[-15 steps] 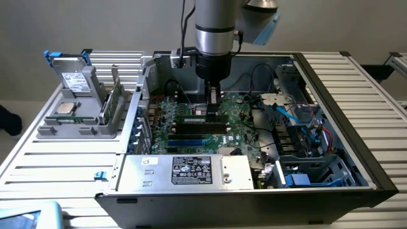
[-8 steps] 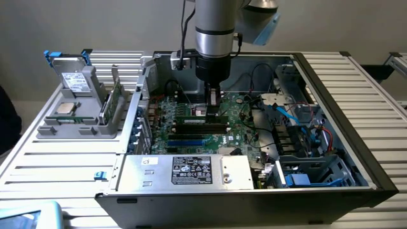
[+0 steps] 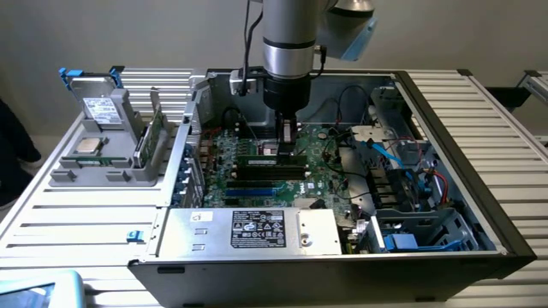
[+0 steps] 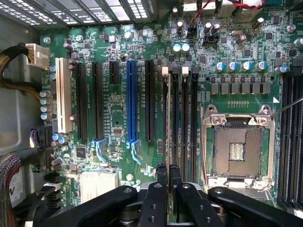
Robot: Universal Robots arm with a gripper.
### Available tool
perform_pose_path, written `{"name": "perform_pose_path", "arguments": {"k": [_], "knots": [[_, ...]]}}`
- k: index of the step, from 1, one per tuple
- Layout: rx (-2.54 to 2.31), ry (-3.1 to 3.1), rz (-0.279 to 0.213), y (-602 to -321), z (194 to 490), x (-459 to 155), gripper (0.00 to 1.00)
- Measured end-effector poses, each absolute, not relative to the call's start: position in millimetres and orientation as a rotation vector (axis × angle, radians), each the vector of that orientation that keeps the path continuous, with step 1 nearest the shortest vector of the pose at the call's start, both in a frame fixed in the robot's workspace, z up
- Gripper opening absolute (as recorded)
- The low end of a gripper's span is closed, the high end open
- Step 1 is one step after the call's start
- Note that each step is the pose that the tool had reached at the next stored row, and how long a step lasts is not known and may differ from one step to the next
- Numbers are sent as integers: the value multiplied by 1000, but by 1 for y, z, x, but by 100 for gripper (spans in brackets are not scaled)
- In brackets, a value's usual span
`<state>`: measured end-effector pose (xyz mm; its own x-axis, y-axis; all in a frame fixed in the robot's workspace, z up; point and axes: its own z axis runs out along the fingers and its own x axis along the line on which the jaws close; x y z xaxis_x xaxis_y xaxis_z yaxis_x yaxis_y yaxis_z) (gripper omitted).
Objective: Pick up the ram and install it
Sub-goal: 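Insert the ram into the slot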
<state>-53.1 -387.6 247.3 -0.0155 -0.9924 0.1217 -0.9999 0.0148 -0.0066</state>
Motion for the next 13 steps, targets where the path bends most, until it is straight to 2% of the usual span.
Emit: {"name": "perform_pose_path", "arguments": {"k": [13], "knots": [[2152,-2169,150,-388,242,-56,14]]}}
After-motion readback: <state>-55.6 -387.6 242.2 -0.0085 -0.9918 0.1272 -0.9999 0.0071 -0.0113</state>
